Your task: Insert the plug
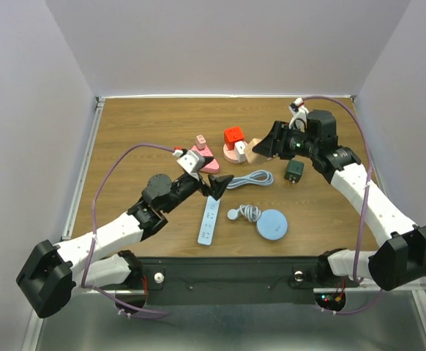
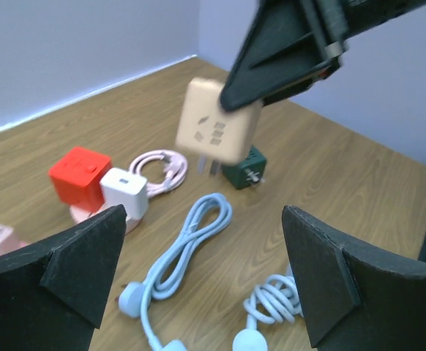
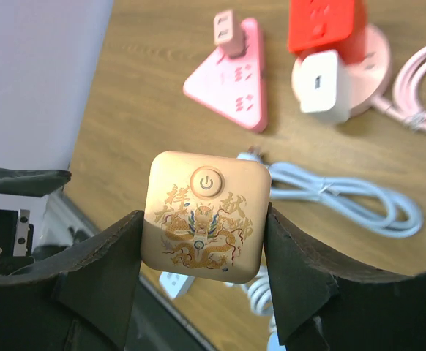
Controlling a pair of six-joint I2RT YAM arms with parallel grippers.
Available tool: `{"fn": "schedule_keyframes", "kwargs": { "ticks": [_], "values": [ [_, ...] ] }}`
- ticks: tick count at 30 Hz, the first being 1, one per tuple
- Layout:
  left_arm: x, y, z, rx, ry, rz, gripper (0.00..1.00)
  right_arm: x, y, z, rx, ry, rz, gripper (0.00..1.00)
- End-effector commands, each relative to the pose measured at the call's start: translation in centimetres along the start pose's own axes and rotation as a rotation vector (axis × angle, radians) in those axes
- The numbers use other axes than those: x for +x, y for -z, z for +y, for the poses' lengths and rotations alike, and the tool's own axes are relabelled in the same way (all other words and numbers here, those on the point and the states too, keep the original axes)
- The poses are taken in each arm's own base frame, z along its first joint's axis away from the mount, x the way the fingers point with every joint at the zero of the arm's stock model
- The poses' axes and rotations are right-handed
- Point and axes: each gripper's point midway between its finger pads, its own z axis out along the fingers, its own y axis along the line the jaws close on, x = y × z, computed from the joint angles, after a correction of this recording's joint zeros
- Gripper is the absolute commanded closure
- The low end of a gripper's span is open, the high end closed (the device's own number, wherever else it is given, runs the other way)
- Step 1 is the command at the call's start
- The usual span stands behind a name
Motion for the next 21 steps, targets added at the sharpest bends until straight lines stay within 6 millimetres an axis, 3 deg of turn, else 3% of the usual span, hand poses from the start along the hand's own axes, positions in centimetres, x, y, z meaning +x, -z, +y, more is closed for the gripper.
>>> {"fn": "schedule_keyframes", "kwargs": {
  "ticks": [1,5,8,9,10,11,17,21],
  "values": [
    [2.0,1.1,4.0,-0.2,0.107,0.029,0.01,-5.6,0.8,1.5,-0.039,0.127,-0.197,1.0],
    [5.6,1.5,10.1,-0.488,0.318,0.093,0.02,-5.8,0.3,2.0,-0.083,0.174,-0.212,1.0],
    [7.3,1.5,12.9,-0.603,0.452,0.101,0.04,-5.7,0.2,1.4,-0.068,0.199,-0.222,1.0],
    [8.9,1.4,13.6,-0.638,0.474,0.132,0.05,-5.6,0.3,1.3,-0.067,0.2,-0.225,0.99],
    [8.9,1.1,14.3,-0.657,0.496,0.125,0.05,-5.5,0.4,1.4,-0.071,0.204,-0.228,1.0],
    [10.3,1.1,15.2,-0.682,0.518,0.152,0.05,-5.5,0.5,1.5,-0.074,0.207,-0.231,0.99],
    [12.1,0.1,16.9,-0.759,0.65,0.122,0.05,-5.4,2.0,2.2,-0.084,0.233,-0.267,1.0],
    [15.0,-0.4,17.1,-0.764,0.769,0.131,0.05,-5.3,2.7,2.6,-0.091,0.25,-0.28,1.0]
  ]
}}
